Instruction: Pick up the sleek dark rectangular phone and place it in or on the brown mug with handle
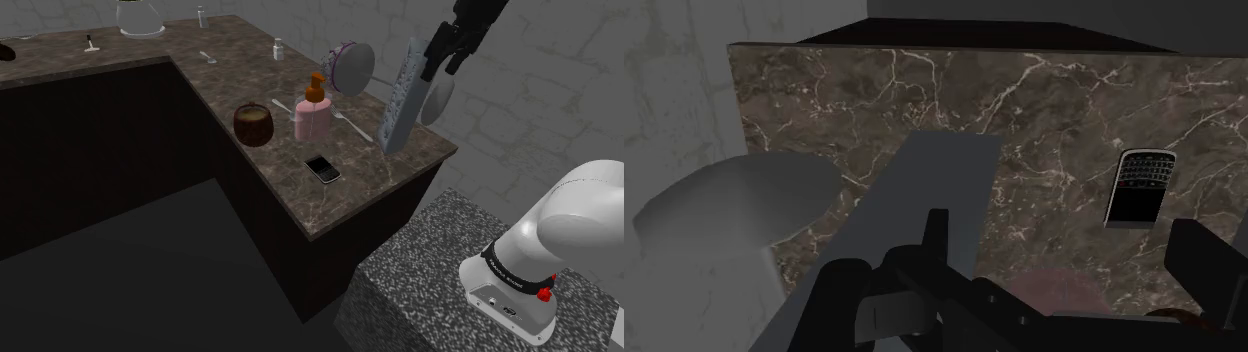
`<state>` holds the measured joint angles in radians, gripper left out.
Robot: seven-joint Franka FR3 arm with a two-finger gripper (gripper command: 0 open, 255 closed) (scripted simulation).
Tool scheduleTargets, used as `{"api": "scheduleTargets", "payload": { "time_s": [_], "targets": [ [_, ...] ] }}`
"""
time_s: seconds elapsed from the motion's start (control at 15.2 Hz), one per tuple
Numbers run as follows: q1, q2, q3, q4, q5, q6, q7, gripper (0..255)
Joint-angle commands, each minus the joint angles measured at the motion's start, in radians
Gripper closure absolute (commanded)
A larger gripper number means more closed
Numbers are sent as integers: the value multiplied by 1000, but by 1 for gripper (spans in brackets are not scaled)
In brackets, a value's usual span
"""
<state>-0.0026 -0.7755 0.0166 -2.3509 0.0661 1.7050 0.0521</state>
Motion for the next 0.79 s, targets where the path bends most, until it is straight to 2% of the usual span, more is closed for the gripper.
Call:
{"api": "scheduleTargets", "payload": {
  "time_s": [0.0, 0.73],
  "targets": [
    [0, 0, 0, 0, 0, 0, 0, 0],
    [58, 173, 158, -162, 47, 381, 97, 0]
  ]
}}
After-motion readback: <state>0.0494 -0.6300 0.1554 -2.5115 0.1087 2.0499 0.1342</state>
